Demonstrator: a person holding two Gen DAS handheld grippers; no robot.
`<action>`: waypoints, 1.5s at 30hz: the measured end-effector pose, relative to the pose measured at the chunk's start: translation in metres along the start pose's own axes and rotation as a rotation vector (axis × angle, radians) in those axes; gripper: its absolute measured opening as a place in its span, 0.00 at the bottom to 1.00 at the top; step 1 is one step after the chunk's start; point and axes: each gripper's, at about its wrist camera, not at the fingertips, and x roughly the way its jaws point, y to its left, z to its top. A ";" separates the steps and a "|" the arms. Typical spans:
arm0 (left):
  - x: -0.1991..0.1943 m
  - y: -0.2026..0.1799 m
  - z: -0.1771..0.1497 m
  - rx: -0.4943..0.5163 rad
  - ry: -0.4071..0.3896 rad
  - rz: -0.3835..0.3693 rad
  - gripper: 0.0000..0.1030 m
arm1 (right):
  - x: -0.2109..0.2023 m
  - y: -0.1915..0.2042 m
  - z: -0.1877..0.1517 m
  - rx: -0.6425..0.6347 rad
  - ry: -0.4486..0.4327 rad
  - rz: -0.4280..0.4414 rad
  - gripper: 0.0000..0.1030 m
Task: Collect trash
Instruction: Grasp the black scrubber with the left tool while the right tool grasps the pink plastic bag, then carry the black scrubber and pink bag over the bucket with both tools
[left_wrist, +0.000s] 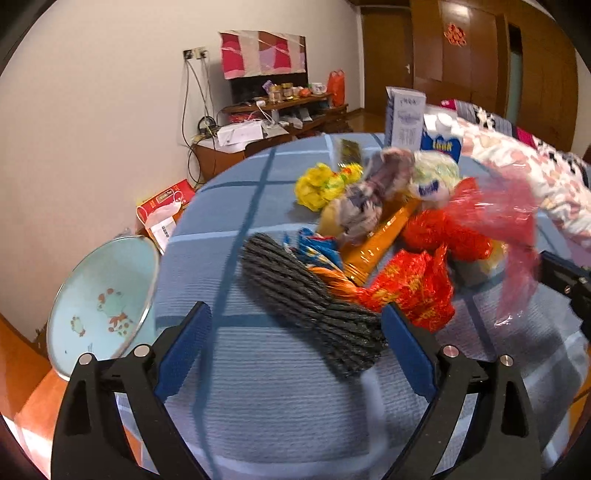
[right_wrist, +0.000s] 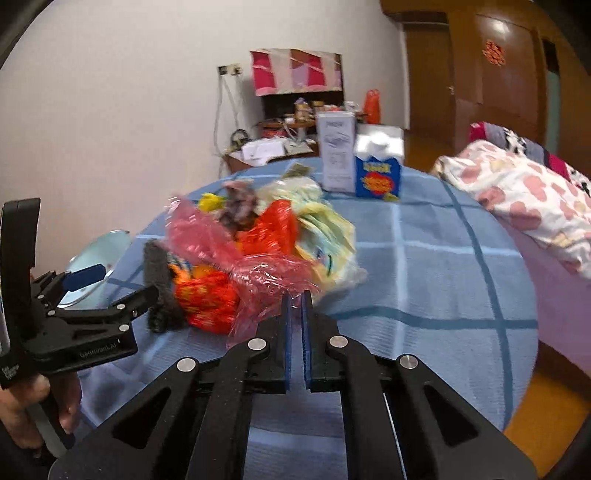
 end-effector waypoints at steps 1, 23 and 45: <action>0.005 -0.003 0.000 0.004 0.014 -0.005 0.88 | 0.000 -0.004 -0.002 0.011 0.003 -0.008 0.06; -0.011 0.015 -0.002 0.035 0.005 -0.171 0.19 | 0.000 0.002 0.006 -0.008 -0.006 0.006 0.06; -0.036 0.077 0.006 0.052 -0.027 -0.021 0.19 | 0.005 0.042 0.042 -0.075 -0.046 0.035 0.05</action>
